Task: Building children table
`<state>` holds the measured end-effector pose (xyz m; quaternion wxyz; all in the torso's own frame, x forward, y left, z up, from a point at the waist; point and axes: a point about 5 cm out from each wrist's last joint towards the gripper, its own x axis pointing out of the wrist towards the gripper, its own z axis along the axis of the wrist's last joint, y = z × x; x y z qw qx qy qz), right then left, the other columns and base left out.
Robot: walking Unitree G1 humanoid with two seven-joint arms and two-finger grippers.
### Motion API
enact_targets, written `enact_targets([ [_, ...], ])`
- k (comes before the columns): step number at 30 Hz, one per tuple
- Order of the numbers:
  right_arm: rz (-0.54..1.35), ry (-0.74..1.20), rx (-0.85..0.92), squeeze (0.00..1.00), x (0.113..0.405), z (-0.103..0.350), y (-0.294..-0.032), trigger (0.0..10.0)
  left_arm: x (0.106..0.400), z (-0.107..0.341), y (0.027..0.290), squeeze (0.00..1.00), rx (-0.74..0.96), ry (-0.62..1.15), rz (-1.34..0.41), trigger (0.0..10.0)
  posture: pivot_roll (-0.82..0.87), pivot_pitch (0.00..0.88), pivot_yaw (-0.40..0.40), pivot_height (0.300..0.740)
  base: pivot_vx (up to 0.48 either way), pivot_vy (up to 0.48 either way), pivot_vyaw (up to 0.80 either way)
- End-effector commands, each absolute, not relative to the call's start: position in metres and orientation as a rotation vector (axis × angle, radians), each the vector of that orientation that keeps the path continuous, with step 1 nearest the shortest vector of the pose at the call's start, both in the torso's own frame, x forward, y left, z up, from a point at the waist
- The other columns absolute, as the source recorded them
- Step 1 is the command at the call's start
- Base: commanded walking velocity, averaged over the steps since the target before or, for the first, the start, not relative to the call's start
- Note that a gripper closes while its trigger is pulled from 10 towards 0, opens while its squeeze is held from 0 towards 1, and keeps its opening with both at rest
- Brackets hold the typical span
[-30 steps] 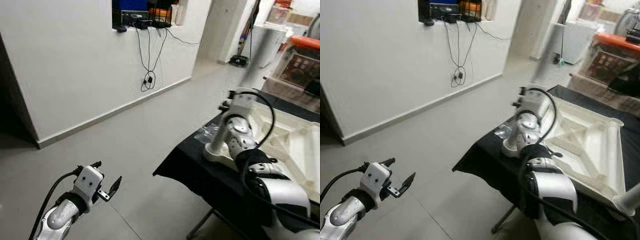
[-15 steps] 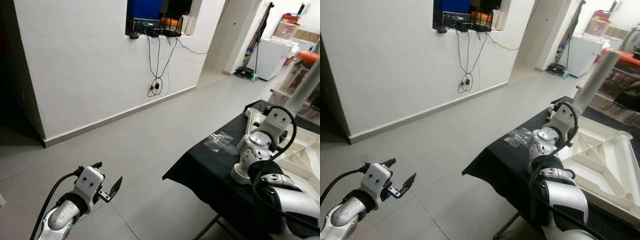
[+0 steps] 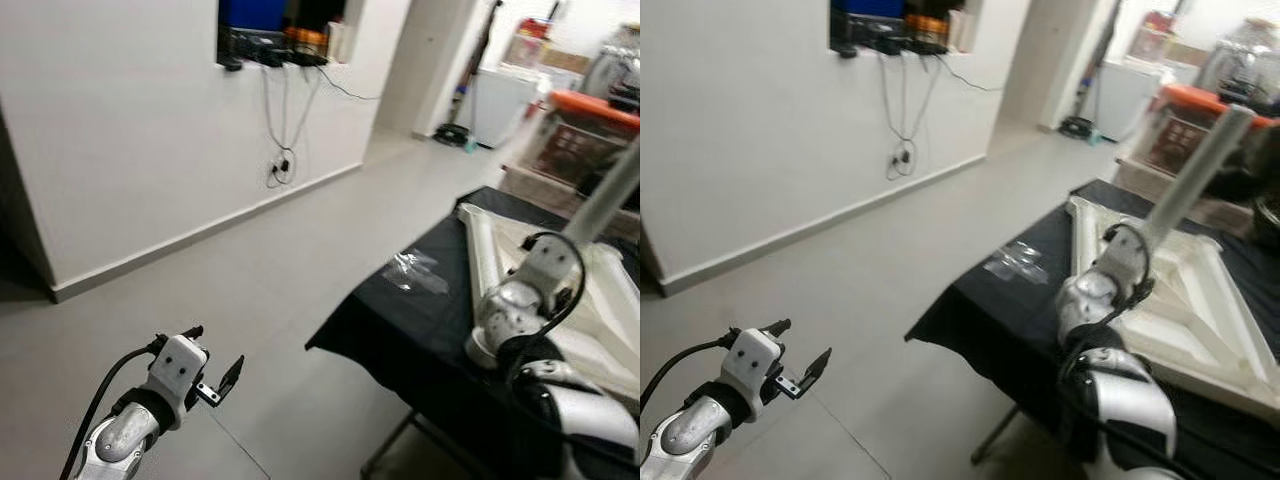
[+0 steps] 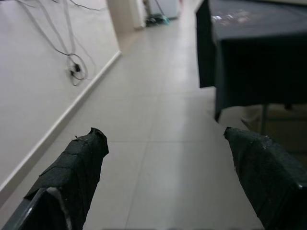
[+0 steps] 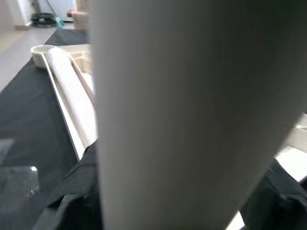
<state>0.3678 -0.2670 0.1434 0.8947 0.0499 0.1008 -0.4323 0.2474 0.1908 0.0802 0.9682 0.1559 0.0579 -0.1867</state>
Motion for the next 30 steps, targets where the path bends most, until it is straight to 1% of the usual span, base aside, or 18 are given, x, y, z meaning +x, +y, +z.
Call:
enact_targets([
  [1,-0.879,0.134,0.108,1.0,0.371,0.158,-0.27,10.0,0.247,0.079,0.189,0.0,0.314,0.124,-0.386,10.0,0.05,0.0,-0.138,0.74,0.0,0.0,0.0],
  [3,-0.879,0.134,0.108,1.0,0.371,0.158,-0.27,10.0,0.247,0.079,0.189,0.0,0.314,0.124,-0.386,10.0,0.05,0.0,-0.138,0.74,0.0,0.0,0.0],
  [5,-0.814,-0.005,0.077,1.0,0.379,0.188,-0.26,10.0,0.245,0.078,0.191,0.0,0.316,0.128,-0.384,10.0,0.04,0.0,-0.139,0.74,0.0,0.0,0.0],
  [7,-0.782,-0.053,0.062,1.0,0.378,0.197,-0.253,10.0,0.244,0.077,0.191,0.0,0.315,0.129,-0.383,10.0,0.04,0.0,-0.14,0.74,0.0,0.0,0.0],
  [9,-0.782,-0.053,0.062,1.0,0.378,0.197,-0.253,10.0,0.244,0.077,0.191,0.0,0.315,0.129,-0.383,10.0,0.04,0.0,-0.14,0.74,0.0,0.0,0.0],
  [10,-0.75,-0.067,0.039,1.0,0.372,0.196,-0.245,10.0,0.243,0.077,0.19,0.0,0.313,0.131,-0.382,10.0,0.03,0.0,-0.143,0.74,0.0,0.0,0.0],
  [11,-0.75,-0.067,0.039,1.0,0.372,0.196,-0.245,10.0,0.243,0.077,0.19,0.0,0.313,0.131,-0.382,10.0,0.03,0.0,-0.143,0.74,0.0,0.0,0.0],
  [13,-0.703,-0.028,-0.012,1.0,0.346,0.178,-0.235,10.0,0.24,0.076,0.191,0.0,0.308,0.135,-0.376,10.0,0.03,0.0,-0.142,0.74,0.0,0.0,0.0],
  [14,-0.703,-0.028,-0.012,1.0,0.346,0.178,-0.235,10.0,0.24,0.076,0.191,0.0,0.308,0.135,-0.376,10.0,0.03,0.0,-0.142,0.74,0.0,0.0,0.0],
  [15,-0.701,-0.009,-0.038,1.0,0.333,0.169,-0.235,10.0,0.239,0.075,0.192,0.0,0.306,0.137,-0.373,10.0,0.02,0.0,-0.14,0.74,0.0,0.0,0.0],
  [16,-0.701,-0.009,-0.038,1.0,0.333,0.169,-0.235,10.0,0.239,0.075,0.192,0.0,0.306,0.137,-0.373,10.0,0.02,0.0,-0.14,0.74,0.0,0.0,0.0],
  [17,-0.723,0.006,-0.057,1.0,0.322,0.162,-0.241,10.0,0.238,0.075,0.193,0.0,0.305,0.139,-0.371,10.0,0.01,0.0,-0.14,0.74,0.0,0.0,0.0],
  [18,-0.723,0.006,-0.057,1.0,0.322,0.162,-0.241,10.0,0.238,0.075,0.193,0.0,0.305,0.139,-0.371,10.0,0.01,0.0,-0.14,0.74,0.0,0.0,0.0],
  [21,-0.837,0.029,-0.088,1.0,0.298,0.156,-0.272,10.0,0.237,0.074,0.194,0.0,0.305,0.147,-0.374,10.0,-0.02,0.0,-0.122,0.74,0.0,0.0,0.0],
  [25,-0.842,0.027,-0.087,1.0,0.295,0.158,-0.276,10.0,0.237,0.073,0.194,0.0,0.304,0.148,-0.376,10.0,-0.02,0.0,-0.122,0.74,0.0,0.0,0.0],
  [26,-0.783,0.013,-0.058,1.0,0.295,0.162,-0.271,10.0,0.237,0.073,0.194,0.0,0.304,0.148,-0.377,10.0,-0.03,0.0,-0.116,0.74,0.0,0.0,0.0],
  [28,-0.5,0.018,-0.052,1.0,0.299,0.168,-0.241,10.0,0.238,0.073,0.192,0.0,0.301,0.148,-0.382,10.0,-0.03,0.0,-0.119,0.74,0.0,0.0,0.0],
  [30,-0.5,0.018,-0.052,1.0,0.299,0.168,-0.241,10.0,0.238,0.073,0.192,0.0,0.301,0.148,-0.382,10.0,-0.03,0.0,-0.119,0.74,0.0,0.0,0.0],
])
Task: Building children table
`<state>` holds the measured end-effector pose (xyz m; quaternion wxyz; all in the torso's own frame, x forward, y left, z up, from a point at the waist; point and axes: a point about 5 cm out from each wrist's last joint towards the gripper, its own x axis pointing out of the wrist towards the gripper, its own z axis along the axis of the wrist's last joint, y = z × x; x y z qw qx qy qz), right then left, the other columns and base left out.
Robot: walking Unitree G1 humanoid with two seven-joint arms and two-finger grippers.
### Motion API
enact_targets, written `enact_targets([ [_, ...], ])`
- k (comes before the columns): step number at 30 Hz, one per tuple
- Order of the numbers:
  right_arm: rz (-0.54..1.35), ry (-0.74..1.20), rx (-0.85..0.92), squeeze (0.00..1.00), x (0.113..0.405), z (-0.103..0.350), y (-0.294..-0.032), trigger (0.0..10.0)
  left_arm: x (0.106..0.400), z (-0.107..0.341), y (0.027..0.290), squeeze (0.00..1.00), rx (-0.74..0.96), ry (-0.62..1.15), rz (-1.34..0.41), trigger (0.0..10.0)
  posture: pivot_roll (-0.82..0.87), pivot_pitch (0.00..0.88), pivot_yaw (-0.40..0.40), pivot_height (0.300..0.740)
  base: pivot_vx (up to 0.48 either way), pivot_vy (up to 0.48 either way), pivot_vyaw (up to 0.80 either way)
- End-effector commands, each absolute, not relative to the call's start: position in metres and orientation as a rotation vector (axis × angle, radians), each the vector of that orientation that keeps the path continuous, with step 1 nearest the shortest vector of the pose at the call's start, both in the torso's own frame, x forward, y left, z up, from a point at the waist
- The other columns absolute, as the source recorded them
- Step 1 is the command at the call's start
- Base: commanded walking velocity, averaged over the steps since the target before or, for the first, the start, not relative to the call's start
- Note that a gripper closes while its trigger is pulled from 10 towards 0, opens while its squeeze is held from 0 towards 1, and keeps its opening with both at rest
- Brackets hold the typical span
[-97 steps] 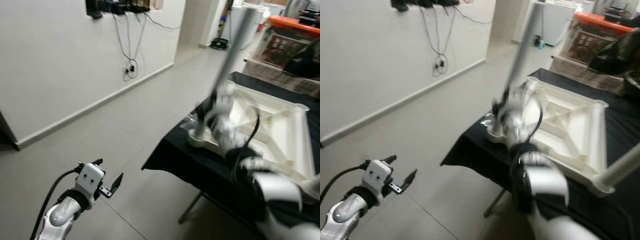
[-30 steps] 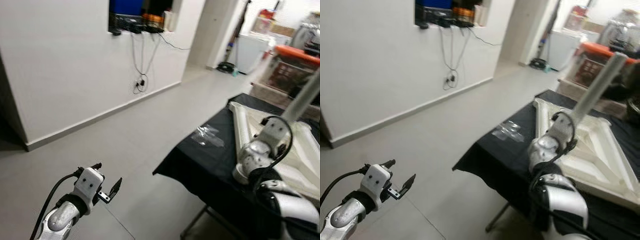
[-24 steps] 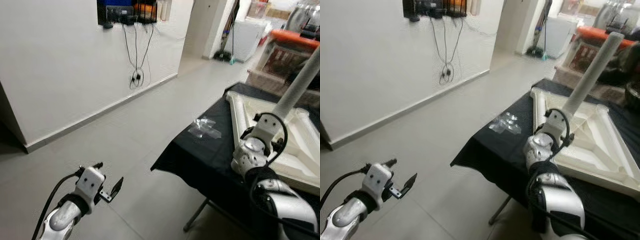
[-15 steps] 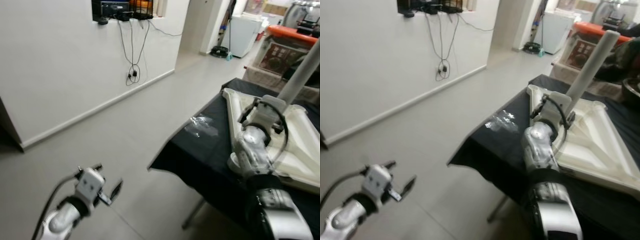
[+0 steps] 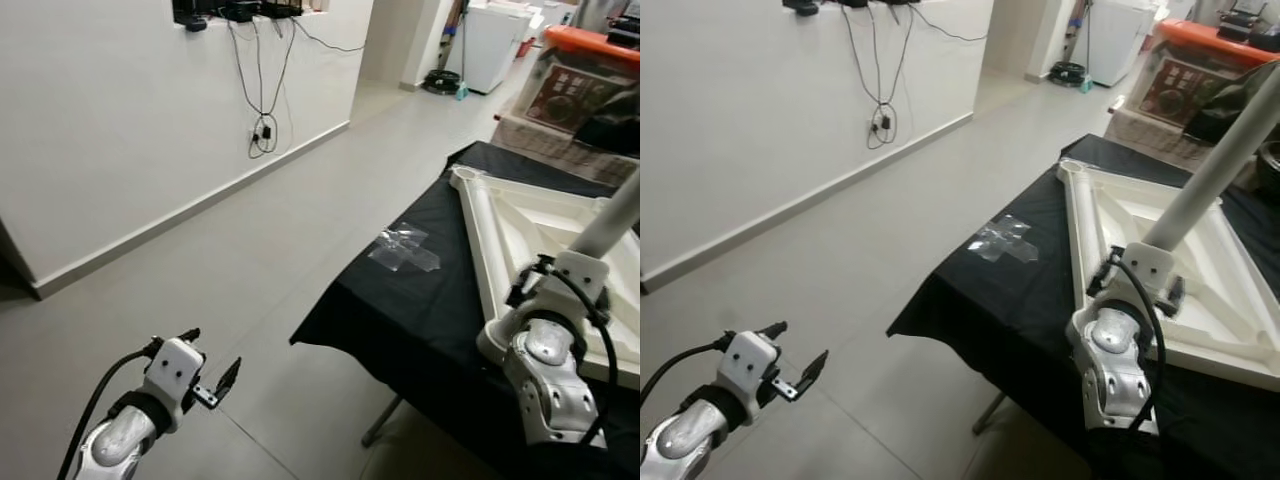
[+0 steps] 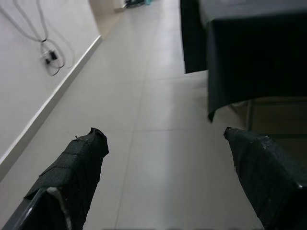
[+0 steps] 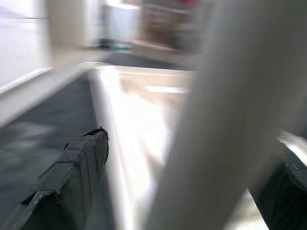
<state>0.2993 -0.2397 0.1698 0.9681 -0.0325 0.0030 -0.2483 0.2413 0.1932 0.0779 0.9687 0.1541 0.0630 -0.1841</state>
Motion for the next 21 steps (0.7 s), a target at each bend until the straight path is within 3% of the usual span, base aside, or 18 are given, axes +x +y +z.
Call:
enact_targets([
  [1,-0.415,0.032,-0.082,1.0,0.297,0.169,-0.232,10.0,0.239,0.073,0.192,0.0,0.3,0.147,-0.381,10.0,-0.03,0.0,-0.124,0.74,0.0,0.0,0.0],
  [5,-0.37,0.074,-0.161,1.0,0.29,0.168,-0.235,10.0,0.236,0.073,0.194,0.0,0.296,0.149,-0.372,10.0,-0.03,0.0,-0.125,0.74,0.0,0.0,0.0],
  [8,-0.452,0.107,-0.213,1.0,0.284,0.168,-0.254,10.0,0.232,0.071,0.196,0.0,0.294,0.157,-0.367,10.0,-0.04,0.0,-0.123,0.74,0.0,0.0,0.0],
  [9,-0.566,0.135,-0.215,1.0,0.281,0.167,-0.272,10.0,0.231,0.07,0.195,0.0,0.291,0.161,-0.368,10.0,-0.04,0.0,-0.118,0.74,0.0,0.0,0.0],
  [10,-0.566,0.135,-0.215,1.0,0.281,0.167,-0.272,10.0,0.231,0.07,0.195,0.0,0.291,0.161,-0.368,10.0,-0.04,0.0,-0.118,0.74,0.0,0.0,0.0],
  [11,-0.723,0.156,-0.202,1.0,0.277,0.167,-0.296,10.0,0.231,0.069,0.193,0.0,0.289,0.163,-0.373,10.0,-0.04,0.0,-0.118,0.74,0.0,0.0,0.0],
  [12,-0.723,0.156,-0.202,1.0,0.277,0.167,-0.296,10.0,0.231,0.069,0.193,0.0,0.289,0.163,-0.373,10.0,-0.04,0.0,-0.118,0.74,0.0,0.0,0.0],
  [13,-0.847,0.178,-0.174,1.0,0.272,0.167,-0.315,10.0,0.232,0.069,0.191,0.0,0.287,0.162,-0.377,10.0,-0.04,0.0,-0.116,0.74,0.0,0.0,0.0],
  [15,-0.945,0.211,-0.106,1.0,0.271,0.164,-0.329,10.0,0.234,0.07,0.19,0.0,0.287,0.16,-0.38,10.0,-0.04,0.0,-0.113,0.74,0.0,0.0,0.0],
  [21,-0.989,0.262,0.076,1.0,0.278,0.148,-0.317,10.0,0.238,0.072,0.191,0.0,0.294,0.154,-0.38,10.0,-0.02,0.0,-0.119,0.74,0.0,0.0,0.0],
])
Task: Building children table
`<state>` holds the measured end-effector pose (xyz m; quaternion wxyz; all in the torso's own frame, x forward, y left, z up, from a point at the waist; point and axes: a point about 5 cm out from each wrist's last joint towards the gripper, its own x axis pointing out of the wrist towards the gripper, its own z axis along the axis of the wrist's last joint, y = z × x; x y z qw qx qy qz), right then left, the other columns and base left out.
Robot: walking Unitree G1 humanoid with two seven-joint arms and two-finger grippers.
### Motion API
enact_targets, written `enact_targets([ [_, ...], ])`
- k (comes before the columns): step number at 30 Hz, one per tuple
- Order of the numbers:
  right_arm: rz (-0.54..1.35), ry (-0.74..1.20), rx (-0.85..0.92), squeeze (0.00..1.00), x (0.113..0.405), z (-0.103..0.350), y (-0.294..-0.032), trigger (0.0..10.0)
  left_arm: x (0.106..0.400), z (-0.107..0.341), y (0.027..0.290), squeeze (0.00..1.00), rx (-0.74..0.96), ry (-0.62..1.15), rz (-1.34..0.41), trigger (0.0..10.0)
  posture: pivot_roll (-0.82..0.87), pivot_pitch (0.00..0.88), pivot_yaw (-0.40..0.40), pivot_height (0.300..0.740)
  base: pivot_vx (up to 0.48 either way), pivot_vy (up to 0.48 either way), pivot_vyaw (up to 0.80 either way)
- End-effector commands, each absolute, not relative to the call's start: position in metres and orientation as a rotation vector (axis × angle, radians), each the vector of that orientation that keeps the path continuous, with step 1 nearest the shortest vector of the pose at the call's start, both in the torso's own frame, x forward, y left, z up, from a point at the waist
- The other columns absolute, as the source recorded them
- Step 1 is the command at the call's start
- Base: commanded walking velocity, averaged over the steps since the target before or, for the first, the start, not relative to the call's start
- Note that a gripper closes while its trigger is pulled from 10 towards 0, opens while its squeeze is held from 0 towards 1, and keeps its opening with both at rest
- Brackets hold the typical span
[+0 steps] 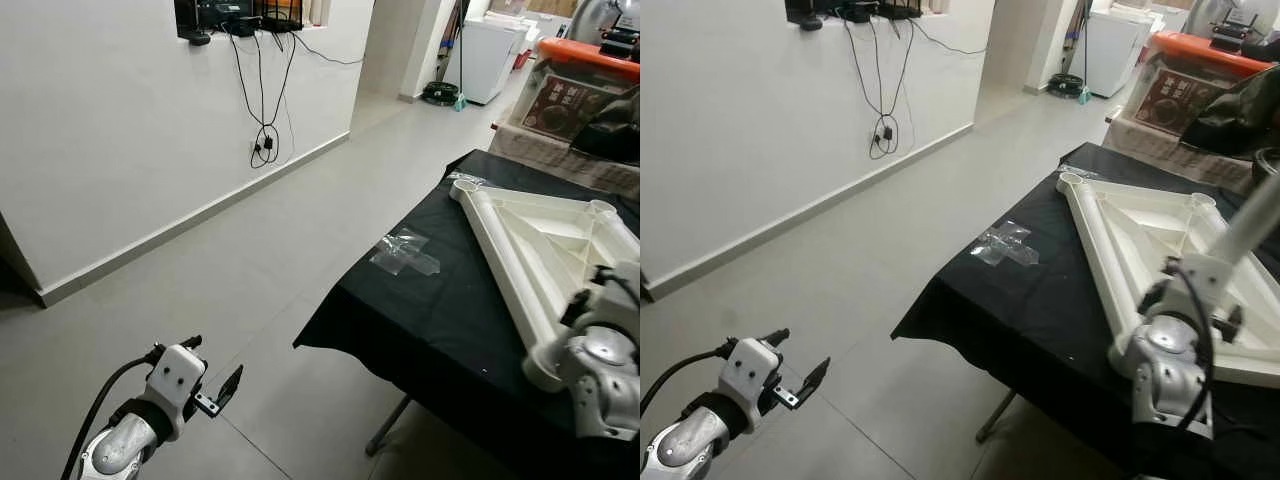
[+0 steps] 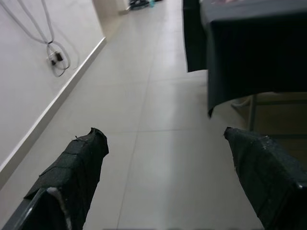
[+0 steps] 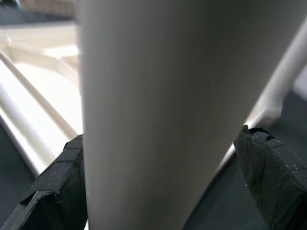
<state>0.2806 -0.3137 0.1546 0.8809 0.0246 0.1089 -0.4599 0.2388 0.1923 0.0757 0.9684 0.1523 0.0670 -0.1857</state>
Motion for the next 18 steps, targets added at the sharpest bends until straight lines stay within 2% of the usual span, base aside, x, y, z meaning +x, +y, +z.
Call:
enact_targets([
  [1,-1.009,0.266,0.089,1.0,0.279,0.144,-0.316,10.0,0.237,0.072,0.191,0.0,0.295,0.154,-0.377,10.0,-0.01,0.0,-0.123,0.74,0.0,0.0,0.0],
  [5,-1.026,0.269,0.09,1.0,0.279,0.141,-0.318,10.0,0.237,0.072,0.192,0.0,0.296,0.154,-0.375,10.0,-0.01,0.0,-0.123,0.74,0.0,0.0,0.0],
  [6,-1.092,0.267,0.064,1.0,0.275,0.14,-0.337,10.0,0.236,0.072,0.194,0.0,0.297,0.155,-0.368,10.0,0.0,0.0,-0.13,0.74,0.0,0.0,0.0],
  [7,-1.199,0.249,0.025,1.0,0.265,0.146,-0.37,10.0,0.234,0.072,0.196,0.0,0.299,0.158,-0.361,10.0,0.0,0.0,-0.133,0.74,0.0,0.0,0.0],
  [8,-1.199,0.249,0.025,1.0,0.265,0.146,-0.37,10.0,0.234,0.072,0.196,0.0,0.299,0.158,-0.361,10.0,0.0,0.0,-0.133,0.74,0.0,0.0,0.0],
  [9,-1.287,0.226,-0.004,1.0,0.255,0.155,-0.397,10.0,0.232,0.071,0.198,0.0,0.299,0.161,-0.355,10.0,0.0,0.0,-0.131,0.74,0.0,0.0,0.0],
  [11,-1.287,0.226,-0.004,1.0,0.255,0.155,-0.397,10.0,0.232,0.071,0.198,0.0,0.299,0.161,-0.355,10.0,0.0,0.0,-0.131,0.74,0.0,0.0,0.0],
  [12,-1.384,0.19,-0.026,1.0,0.242,0.168,-0.423,10.0,0.231,0.071,0.199,0.0,0.3,0.163,-0.352,10.0,-0.01,0.0,-0.127,0.74,0.0,0.0,0.0],
  [13,-1.384,0.19,-0.026,1.0,0.242,0.168,-0.423,10.0,0.231,0.071,0.199,0.0,0.3,0.163,-0.352,10.0,-0.01,0.0,-0.127,0.74,0.0,0.0,0.0],
  [14,-1.462,0.143,-0.017,1.0,0.233,0.183,-0.443,10.0,0.232,0.07,0.197,0.0,0.301,0.165,-0.357,10.0,-0.01,0.0,-0.125,0.74,0.0,0.0,0.0],
  [18,-1.554,0.054,0.015,1.0,0.223,0.207,-0.463,10.0,0.236,0.071,0.193,0.0,0.301,0.159,-0.365,10.0,0.0,0.0,-0.123,0.74,0.0,0.0,0.0],
])
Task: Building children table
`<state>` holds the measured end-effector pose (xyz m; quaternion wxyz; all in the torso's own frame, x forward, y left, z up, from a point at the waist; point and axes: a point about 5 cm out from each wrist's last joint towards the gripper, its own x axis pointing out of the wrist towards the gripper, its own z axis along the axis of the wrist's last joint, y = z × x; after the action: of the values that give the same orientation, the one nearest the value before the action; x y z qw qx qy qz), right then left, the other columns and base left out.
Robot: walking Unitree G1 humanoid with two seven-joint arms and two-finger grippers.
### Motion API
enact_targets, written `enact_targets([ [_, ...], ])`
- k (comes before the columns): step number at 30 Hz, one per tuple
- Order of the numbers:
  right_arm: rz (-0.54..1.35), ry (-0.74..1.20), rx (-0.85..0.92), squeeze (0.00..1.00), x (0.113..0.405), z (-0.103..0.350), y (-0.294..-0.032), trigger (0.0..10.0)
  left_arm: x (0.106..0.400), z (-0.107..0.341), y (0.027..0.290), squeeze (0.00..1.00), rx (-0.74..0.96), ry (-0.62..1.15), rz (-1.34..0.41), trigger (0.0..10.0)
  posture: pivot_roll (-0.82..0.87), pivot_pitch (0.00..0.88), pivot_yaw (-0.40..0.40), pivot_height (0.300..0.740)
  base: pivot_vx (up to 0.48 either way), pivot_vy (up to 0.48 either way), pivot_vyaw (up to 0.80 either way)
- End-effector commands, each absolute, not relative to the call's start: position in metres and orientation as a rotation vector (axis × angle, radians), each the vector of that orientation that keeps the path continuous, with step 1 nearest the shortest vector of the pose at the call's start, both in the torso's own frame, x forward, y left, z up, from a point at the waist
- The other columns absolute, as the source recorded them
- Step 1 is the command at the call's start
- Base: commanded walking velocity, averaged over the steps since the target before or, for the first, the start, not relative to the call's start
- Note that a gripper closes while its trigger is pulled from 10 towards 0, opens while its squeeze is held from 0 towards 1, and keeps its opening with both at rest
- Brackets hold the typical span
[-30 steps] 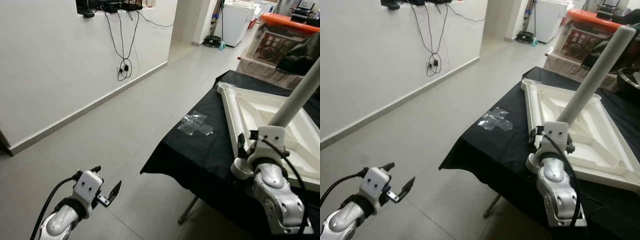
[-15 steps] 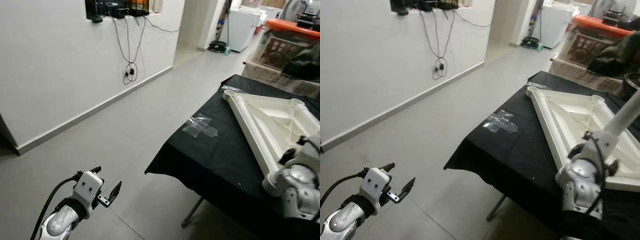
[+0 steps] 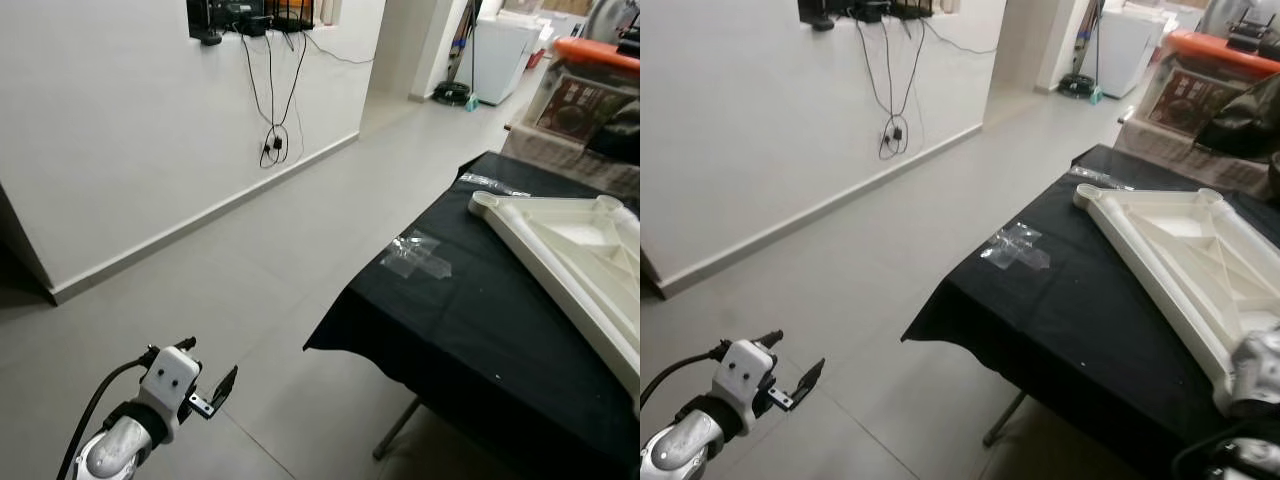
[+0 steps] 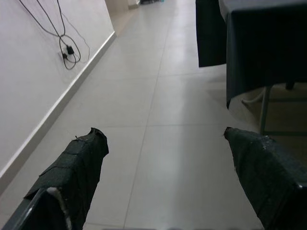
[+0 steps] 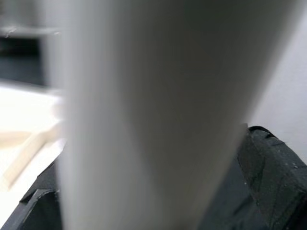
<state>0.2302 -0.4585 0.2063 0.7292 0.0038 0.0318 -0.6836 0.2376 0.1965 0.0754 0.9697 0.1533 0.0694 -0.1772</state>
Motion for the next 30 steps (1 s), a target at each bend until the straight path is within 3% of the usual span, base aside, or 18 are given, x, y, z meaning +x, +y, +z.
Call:
enact_targets([
  [1,-1.586,0.021,0.031,1.0,0.222,0.216,-0.467,10.0,0.239,0.072,0.194,0.0,0.301,0.153,-0.365,10.0,0.0,0.0,-0.122,0.74,0.0,0.0,0.0],
  [4,-1.568,0.025,0.03,1.0,0.228,0.217,-0.463,10.0,0.239,0.073,0.195,0.0,0.303,0.152,-0.363,10.0,0.0,0.0,-0.123,0.74,0.0,0.0,0.0],
  [6,-1.477,0.048,-0.024,1.0,0.251,0.21,-0.443,10.0,0.238,0.073,0.196,0.0,0.306,0.154,-0.363,10.0,0.0,0.0,-0.123,0.74,0.0,0.0,0.0],
  [9,-1.428,0.053,-0.051,1.0,0.261,0.207,-0.432,10.0,0.237,0.072,0.196,0.0,0.307,0.154,-0.364,10.0,0.01,0.0,-0.122,0.74,0.0,0.0,0.0],
  [10,-1.376,0.05,-0.083,0.9,0.273,0.204,-0.419,10.0,0.236,0.072,0.195,0.0,0.306,0.154,-0.366,10.0,0.01,0.0,-0.125,0.74,0.0,0.0,0.0],
  [11,-1.334,0.039,-0.113,0.62,0.283,0.202,-0.407,10.0,0.236,0.073,0.194,0.0,0.306,0.155,-0.368,10.0,0.01,0.0,-0.126,0.74,0.0,0.0,0.0],
  [13,-1.31,0.03,-0.131,0.62,0.289,0.201,-0.399,10.0,0.236,0.073,0.194,0.0,0.306,0.155,-0.368,10.0,0.01,0.0,-0.125,0.74,0.0,0.0,0.0],
  [14,-1.264,0.017,-0.134,0.56,0.297,0.199,-0.387,10.0,0.235,0.073,0.195,0.0,0.305,0.155,-0.367,10.0,0.01,0.0,-0.125,0.74,0.0,0.0,0.0],
  [16,-1.137,-0.017,-0.15,0.22,0.312,0.195,-0.356,10.0,0.235,0.073,0.195,0.0,0.303,0.153,-0.366,10.0,0.0,0.0,-0.127,0.74,0.0,0.0,0.0],
  [17,-1.137,-0.017,-0.15,0.22,0.312,0.195,-0.356,10.0,0.235,0.073,0.195,0.0,0.303,0.153,-0.366,10.0,0.0,0.0,-0.127,0.74,0.0,0.0,0.0],
  [18,-1.074,-0.035,-0.158,0.0,0.317,0.194,-0.339,10.0,0.234,0.074,0.194,0.0,0.299,0.147,-0.365,10.0,0.0,0.0,-0.128,0.74,0.0,0.0,0.0],
  [21,-0.977,-0.089,-0.183,0.0,0.324,0.192,-0.31,10.0,0.236,0.077,0.193,0.0,0.288,0.133,-0.353,10.0,0.0,0.0,-0.129,0.74,0.0,0.0,0.0],
  [23,-0.958,-0.102,-0.192,0.0,0.325,0.191,-0.303,10.0,0.237,0.077,0.193,0.0,0.286,0.131,-0.349,10.0,0.0,0.0,-0.128,0.74,0.0,0.0,0.0],
  [30,-0.995,-0.005,-0.172,0.0,0.331,0.183,-0.308,10.0,0.238,0.077,0.192,0.0,0.287,0.13,-0.348,10.0,0.0,0.0,-0.132,0.74,0.0,0.0,-0.57],
])
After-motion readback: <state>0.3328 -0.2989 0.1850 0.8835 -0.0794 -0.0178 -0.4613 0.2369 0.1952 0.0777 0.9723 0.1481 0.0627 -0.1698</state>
